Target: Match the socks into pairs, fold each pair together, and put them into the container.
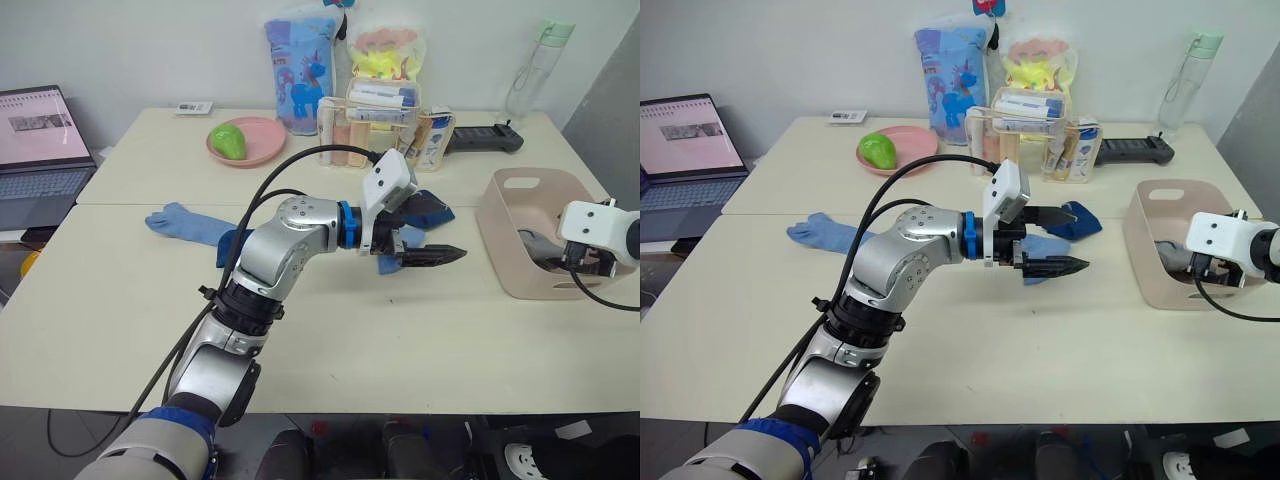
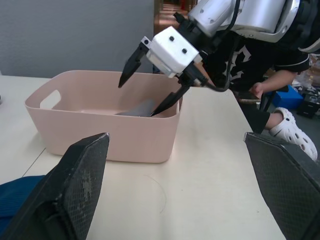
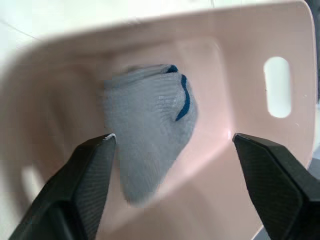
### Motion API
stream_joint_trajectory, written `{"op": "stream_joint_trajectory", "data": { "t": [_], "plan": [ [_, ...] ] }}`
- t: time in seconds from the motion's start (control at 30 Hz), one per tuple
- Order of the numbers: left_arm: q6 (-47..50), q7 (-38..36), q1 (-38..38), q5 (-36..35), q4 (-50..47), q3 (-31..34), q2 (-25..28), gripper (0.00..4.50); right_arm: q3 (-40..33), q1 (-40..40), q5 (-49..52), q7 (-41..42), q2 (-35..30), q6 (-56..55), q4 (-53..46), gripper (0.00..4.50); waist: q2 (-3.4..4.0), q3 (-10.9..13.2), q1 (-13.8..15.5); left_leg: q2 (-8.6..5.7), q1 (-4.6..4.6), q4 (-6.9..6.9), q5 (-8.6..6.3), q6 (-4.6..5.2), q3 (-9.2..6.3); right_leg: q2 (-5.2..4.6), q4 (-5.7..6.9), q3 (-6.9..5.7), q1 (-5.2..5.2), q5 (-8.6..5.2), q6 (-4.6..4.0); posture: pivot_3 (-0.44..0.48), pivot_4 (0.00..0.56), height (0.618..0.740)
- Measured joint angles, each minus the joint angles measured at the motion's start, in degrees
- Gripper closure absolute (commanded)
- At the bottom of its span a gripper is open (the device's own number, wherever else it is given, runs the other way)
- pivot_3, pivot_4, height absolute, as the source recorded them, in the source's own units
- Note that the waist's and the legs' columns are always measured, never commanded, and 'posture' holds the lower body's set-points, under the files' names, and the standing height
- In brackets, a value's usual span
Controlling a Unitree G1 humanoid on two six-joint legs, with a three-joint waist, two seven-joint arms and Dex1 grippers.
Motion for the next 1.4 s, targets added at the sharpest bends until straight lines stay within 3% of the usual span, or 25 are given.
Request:
{"op": "stream_joint_trajectory", "data": {
  "t": [0.33, 0.53, 0.6, 0.7, 0.9, 1.1, 1.17, 1.27, 1.4],
  "plan": [
    [0.2, -0.1, 0.0, 0.0, 0.0, 0.0, 0.2, 0.0, -10.6, 6.6, 4.9, 1.1, -1.9, 11.7, -13.3, 0.44, 0.0, 0.0, 0.1, 0.0, 0.0, 0.01, 0.0, 0.01, -0.01, -0.01, 0.02, 0.02, 0.0, 0.0, 0.0, 0.0, 0.15, 0.703],
    [-1.3, 2.5, 3.8, 0.1, -3.2, 3.7, 4.3, 0.0, -18.9, 2.2, 11.1, -4.5, 3.7, 20.3, -20.8, 0.44, 0.01, 0.0, -0.3, 0.09, 0.1, 0.02, 0.0, 0.0, 0.0, 0.02, 0.18, 0.11, -0.02, 0.0, 0.0, 0.0, 0.15, 0.703],
    [-4.8, 3.7, 7.0, 1.6, -4.1, 6.7, 8.7, 0.0, -19.5, 1.8, 13.1, -6.5, 6.4, 22.6, -24.5, 0.44, 0.01, 0.0, -0.3, 0.12, 0.13, 0.0, 0.0, 0.0, -0.04, 0.05, 0.23, 0.09, -0.02, 0.0, 0.0, 0.0, 0.15, 0.703],
    [-5.2, 2.9, 14.3, 1.6, -5.5, 11.8, 17.6, 0.0, -19.2, 1.4, 16.4, -9.8, 11.8, 26.1, -29.4, 0.44, 0.03, 0.0, -0.5, 0.1, 0.11, -0.02, 0.0, 0.0, -0.04, 0.04, 0.26, 0.11, -0.08, 0.0, 0.0, 0.0, 0.15, 0.703],
    [-12.6, 3.7, 29.1, 5.0, -5.5, 20.5, 28.2, 0.0, -13.0, 6.2, 19.3, -13.2, 20.5, 25.4, -38.1, 0.44, -0.14, -0.1, 0.3, 0.07, -0.02, -0.04, -0.03, 0.03, -0.24, -0.06, -0.01, -0.07, -0.03, 0.0, 0.0, 0.0, 0.15, 0.703],
    [-17.6, 3.9, 46.6, 5.3, -2.6, 27.4, 29.6, 0.0, -5.7, 15.9, 19.9, -15.0, 26.3, 24.2, -42.4, 0.44, -0.13, -0.1, 0.7, 0.0, -0.05, 0.0, -0.16, 0.25, -0.3, -0.16, -0.02, -0.14, -0.01, 0.0, 0.0, 0.0, 0.15, 0.703],
    [-18.8, 3.8, 49.3, 5.3, -1.9, 28.8, 30.0, 0.0, -4.7, 18.6, 19.9, -15.3, 26.9, 23.8, -43.4, 0.44, -0.15, -0.1, 0.9, -0.01, -0.03, 0.0, -0.17, 0.27, -0.34, -0.17, 0.0, -0.18, 0.01, 0.01, -0.01, 0.0, 0.15, 0.703],
    [-17.2, 3.1, 51.8, 2.6, -2.3, 31.4, 30.0, 0.0, -3.3, 22.5, 20.2, -16.1, 28.3, 24.2, -44.9, 0.02, -0.15, -0.1, 1.0, 0.01, 0.0, -0.02, -0.18, 0.29, -0.34, -0.16, 0.01, -0.19, 0.01, 0.01, -0.01, 0.0, 0.15, 0.703],
    [-15.1, 2.8, 53.5, 0.1, -2.5, 33.5, 30.0, 0.0, -0.7, 25.0, 22.1, -17.2, 30.5, 26.5, -46.6, 0.02, -0.15, -0.1, 0.7, 0.01, 0.04, -0.01, -0.18, 0.29, -0.33, -0.15, 0.1, -0.19, 0.0, 0.01, -0.01, 0.0, 0.15, 0.703]
  ]
}}
